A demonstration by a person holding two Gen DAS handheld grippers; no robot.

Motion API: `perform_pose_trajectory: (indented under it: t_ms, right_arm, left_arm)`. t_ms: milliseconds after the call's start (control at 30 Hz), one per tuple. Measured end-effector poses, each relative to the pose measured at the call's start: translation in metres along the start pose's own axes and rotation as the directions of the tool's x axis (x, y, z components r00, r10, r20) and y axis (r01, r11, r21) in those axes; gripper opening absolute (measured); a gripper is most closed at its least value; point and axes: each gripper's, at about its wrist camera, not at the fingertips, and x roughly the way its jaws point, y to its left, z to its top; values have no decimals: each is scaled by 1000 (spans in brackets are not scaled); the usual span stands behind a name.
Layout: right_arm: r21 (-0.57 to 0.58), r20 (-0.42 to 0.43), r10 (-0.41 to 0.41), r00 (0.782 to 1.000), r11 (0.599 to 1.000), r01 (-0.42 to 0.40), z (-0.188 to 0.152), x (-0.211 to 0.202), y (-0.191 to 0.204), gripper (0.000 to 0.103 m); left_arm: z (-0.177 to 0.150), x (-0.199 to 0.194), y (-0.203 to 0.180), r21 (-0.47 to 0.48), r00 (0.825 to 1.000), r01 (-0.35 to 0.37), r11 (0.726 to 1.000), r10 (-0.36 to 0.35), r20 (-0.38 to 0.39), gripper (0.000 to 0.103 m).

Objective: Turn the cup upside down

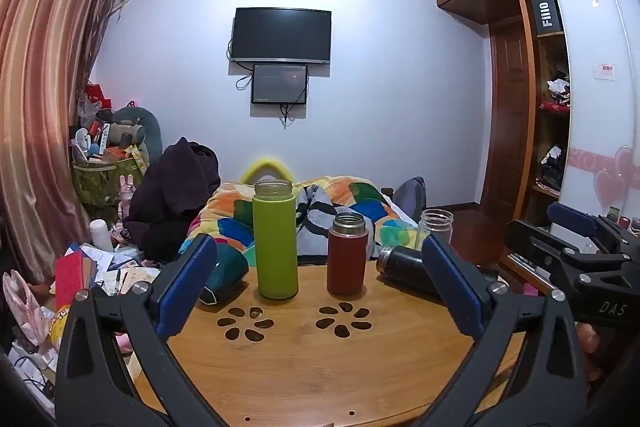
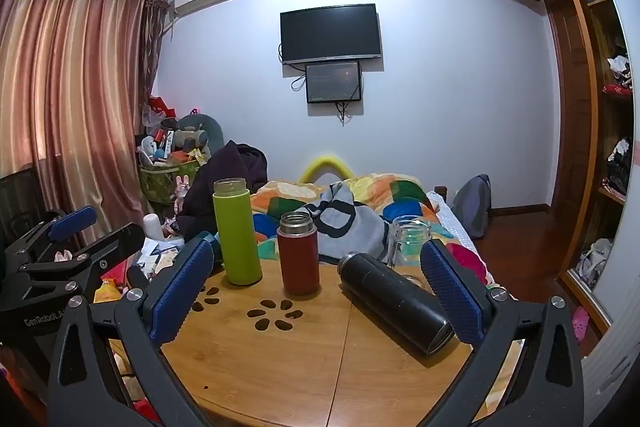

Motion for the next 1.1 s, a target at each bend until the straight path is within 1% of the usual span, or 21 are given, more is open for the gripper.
perform_pose_trajectory:
  t_ms: [1100]
  right_arm:
    - [6, 9, 2, 1000, 1000, -2, 1, -2, -1, 103]
  left_arm:
    - [0, 0, 1, -4, 1000, -7, 1000, 7, 4, 103]
